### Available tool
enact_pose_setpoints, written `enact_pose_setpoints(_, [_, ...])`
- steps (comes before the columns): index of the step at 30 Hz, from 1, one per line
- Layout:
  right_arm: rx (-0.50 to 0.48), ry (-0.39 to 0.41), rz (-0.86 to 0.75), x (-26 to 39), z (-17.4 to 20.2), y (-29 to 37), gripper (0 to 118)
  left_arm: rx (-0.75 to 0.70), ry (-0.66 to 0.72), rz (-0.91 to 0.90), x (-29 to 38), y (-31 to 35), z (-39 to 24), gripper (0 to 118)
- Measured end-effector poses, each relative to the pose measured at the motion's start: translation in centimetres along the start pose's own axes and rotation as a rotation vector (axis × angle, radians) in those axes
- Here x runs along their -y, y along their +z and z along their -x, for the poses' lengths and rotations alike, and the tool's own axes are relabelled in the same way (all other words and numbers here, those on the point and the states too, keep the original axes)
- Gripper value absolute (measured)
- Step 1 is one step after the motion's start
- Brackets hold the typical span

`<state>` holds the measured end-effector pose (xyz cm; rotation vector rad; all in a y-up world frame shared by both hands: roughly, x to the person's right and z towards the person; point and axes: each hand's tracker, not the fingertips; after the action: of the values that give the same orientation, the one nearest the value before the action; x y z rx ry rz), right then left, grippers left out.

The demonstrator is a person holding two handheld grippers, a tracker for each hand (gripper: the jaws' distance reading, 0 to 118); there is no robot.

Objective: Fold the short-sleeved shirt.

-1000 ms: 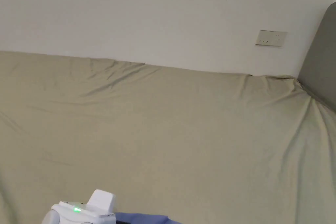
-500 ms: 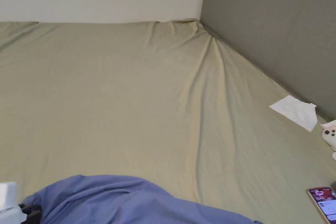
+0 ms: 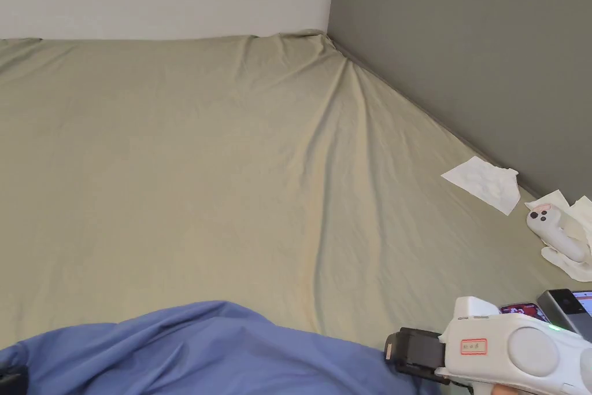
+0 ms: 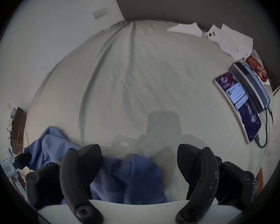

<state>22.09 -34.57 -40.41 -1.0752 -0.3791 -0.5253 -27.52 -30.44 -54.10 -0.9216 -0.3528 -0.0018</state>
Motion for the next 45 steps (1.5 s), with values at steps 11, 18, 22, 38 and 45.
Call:
enact_pose_setpoints(11, [-0.049, 0.129, -0.033, 0.2, 3.0, 3.3, 12, 0.01, 0.036, -0.022, -0.1, 2.2, -0.2, 5])
enact_pose_setpoints(18, [-0.218, 0.174, -0.256, -3.1, 6.8, 13.4, 12, 0.025, 0.113, -0.206, -5.7, 8.4, 1.9, 4])
enact_pose_setpoints(22, [-0.254, 0.287, -0.404, -6.1, 10.6, 18.6, 12, -0.023, 0.072, -0.321, -10.8, 12.6, 2.6, 4])
enact_pose_setpoints(38, [-0.092, 0.42, -0.864, -22.9, 25.6, 25.9, 12, -0.225, 0.093, -0.636, -30.3, 21.6, 5.7, 4])
enact_pose_setpoints(45, [0.004, 0.391, -0.975, -30.3, 32.2, 25.3, 12, -0.266, 0.106, -0.656, -36.6, 18.3, 4.6, 4])
